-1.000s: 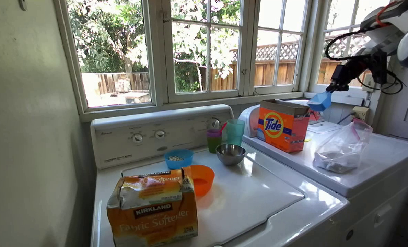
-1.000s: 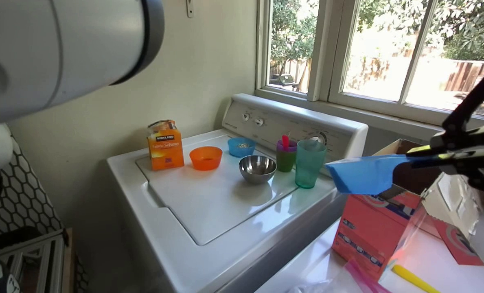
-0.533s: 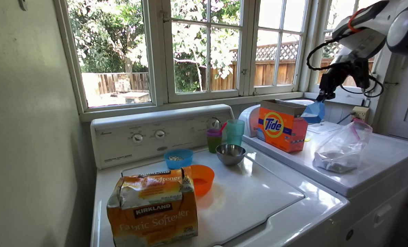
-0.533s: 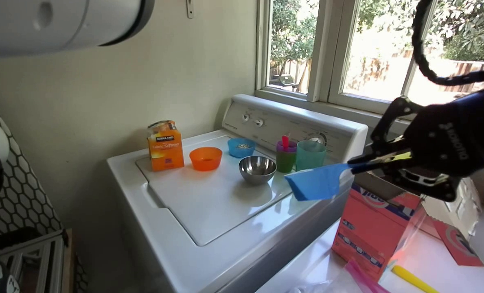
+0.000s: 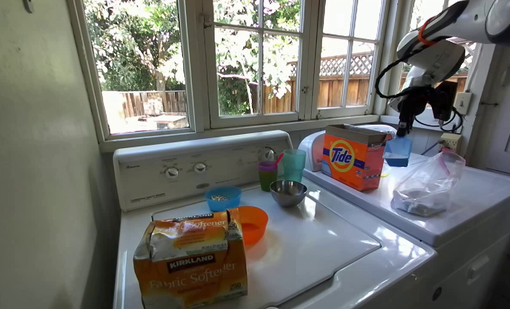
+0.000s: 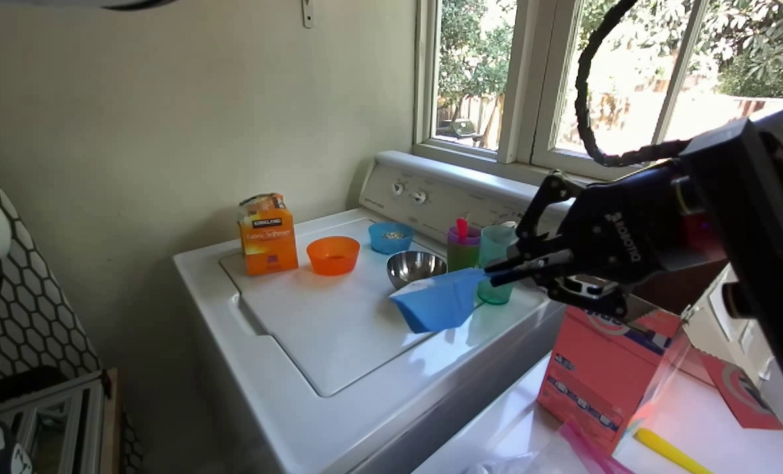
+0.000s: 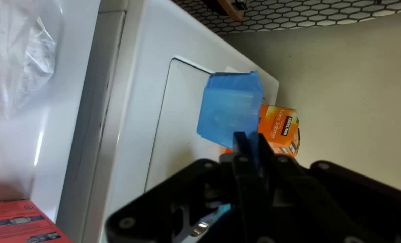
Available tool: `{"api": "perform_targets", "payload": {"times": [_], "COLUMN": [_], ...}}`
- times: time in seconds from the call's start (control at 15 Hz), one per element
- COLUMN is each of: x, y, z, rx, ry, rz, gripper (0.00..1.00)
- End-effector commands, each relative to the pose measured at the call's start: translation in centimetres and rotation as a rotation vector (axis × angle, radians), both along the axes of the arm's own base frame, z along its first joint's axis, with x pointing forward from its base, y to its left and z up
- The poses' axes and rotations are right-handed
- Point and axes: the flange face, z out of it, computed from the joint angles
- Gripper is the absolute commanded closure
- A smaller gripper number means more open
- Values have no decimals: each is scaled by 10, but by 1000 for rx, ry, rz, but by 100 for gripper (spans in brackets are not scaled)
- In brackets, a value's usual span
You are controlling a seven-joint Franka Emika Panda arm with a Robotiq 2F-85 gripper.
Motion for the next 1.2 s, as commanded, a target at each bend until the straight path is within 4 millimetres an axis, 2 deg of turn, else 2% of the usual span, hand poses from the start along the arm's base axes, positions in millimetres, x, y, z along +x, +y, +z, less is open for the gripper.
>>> {"api": "perform_targets", "payload": {"times": [0.0,0.07,0.4,0.47,0.73,1.13], "x": [-19,-5,-11,-11,-10,-5], "y": [5,1,3,3,0,8], "z": [-2,-1,-1,0,-14,-33], "rx": [4,17,19,18,76,155], "ry": [-45,-15,-32,-32,-48,-67], "rz": [29,18,20,21,-21,-25], "gripper": [98,92,92,98,98,98]}}
